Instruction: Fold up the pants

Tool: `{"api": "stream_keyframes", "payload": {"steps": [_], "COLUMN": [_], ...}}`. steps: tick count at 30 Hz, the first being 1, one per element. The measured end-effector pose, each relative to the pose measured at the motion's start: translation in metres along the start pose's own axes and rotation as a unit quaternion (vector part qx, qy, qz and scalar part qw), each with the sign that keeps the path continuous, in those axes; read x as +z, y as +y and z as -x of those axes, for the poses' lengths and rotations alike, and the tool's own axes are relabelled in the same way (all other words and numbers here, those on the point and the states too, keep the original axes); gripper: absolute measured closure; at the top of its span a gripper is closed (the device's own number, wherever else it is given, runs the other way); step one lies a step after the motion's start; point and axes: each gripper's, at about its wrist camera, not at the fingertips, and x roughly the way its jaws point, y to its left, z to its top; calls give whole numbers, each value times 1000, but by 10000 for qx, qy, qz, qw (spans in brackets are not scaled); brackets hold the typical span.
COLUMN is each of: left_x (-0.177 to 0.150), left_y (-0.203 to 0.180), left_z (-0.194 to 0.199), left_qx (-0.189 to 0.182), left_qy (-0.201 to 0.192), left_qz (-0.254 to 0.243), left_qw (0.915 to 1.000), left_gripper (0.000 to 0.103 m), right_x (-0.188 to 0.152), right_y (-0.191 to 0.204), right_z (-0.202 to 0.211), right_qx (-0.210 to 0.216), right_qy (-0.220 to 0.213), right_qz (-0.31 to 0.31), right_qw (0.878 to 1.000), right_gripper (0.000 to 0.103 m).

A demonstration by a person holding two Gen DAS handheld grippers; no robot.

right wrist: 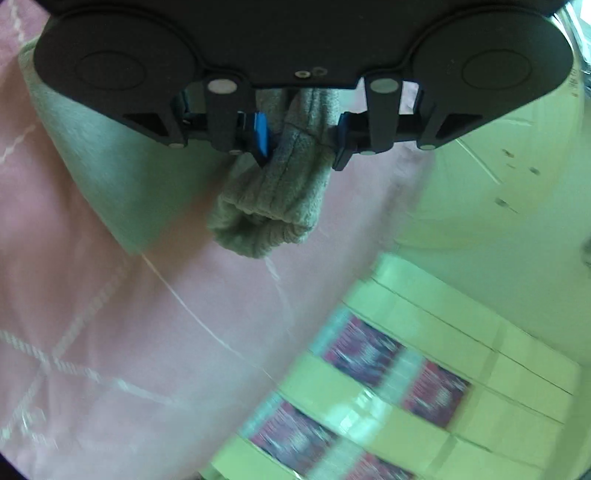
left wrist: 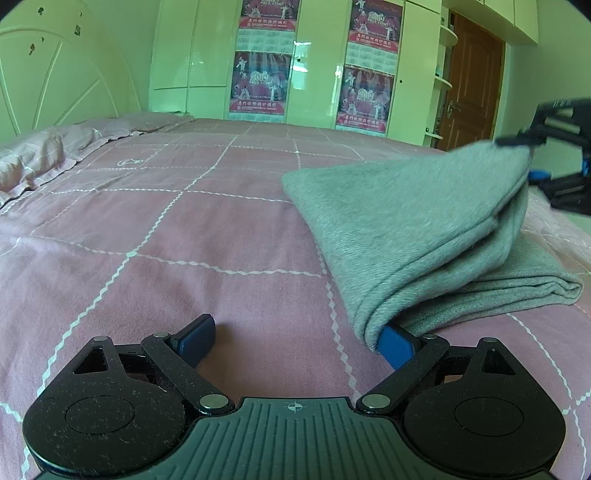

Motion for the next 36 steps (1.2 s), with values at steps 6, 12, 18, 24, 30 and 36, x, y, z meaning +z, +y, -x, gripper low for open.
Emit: {"api": "stream_keyframes", "payload": {"steps": [6, 12, 18, 24, 30, 36], "left_x": [0, -2, -6, -1, 13, 69], "left_y": [1, 7, 18, 18, 47, 60], "left_z": [0, 2, 5, 5, 33, -38], "left_qx": [-77, -92, -138, -243, -782, -2146], "left_qy": [6, -87, -268, 13, -66, 415], "left_qz": [-37, 183, 699, 499, 846, 1940], "left_qw": [10000, 9998, 9971, 9985, 9933, 9563], "left_gripper": [4, 4, 4, 4, 0, 0], "right_x": [-31, -58, -59, -58, -27, 12], "right_y": [-56, -99, -89, -100, -83, -90], "right_z": [59, 53, 51, 55, 88, 48], "right_qx": [-494, -906, -786, -893, -591, -457], "right_qy": [-805, -728, -704, -395, -235, 444], "right_qz": [-983, -1564, -1756, -1736, -30, 303], "right_qw": [9907, 9808, 9788, 9800, 9980, 9975], "right_gripper": [78, 76, 75, 62, 31, 26]}}
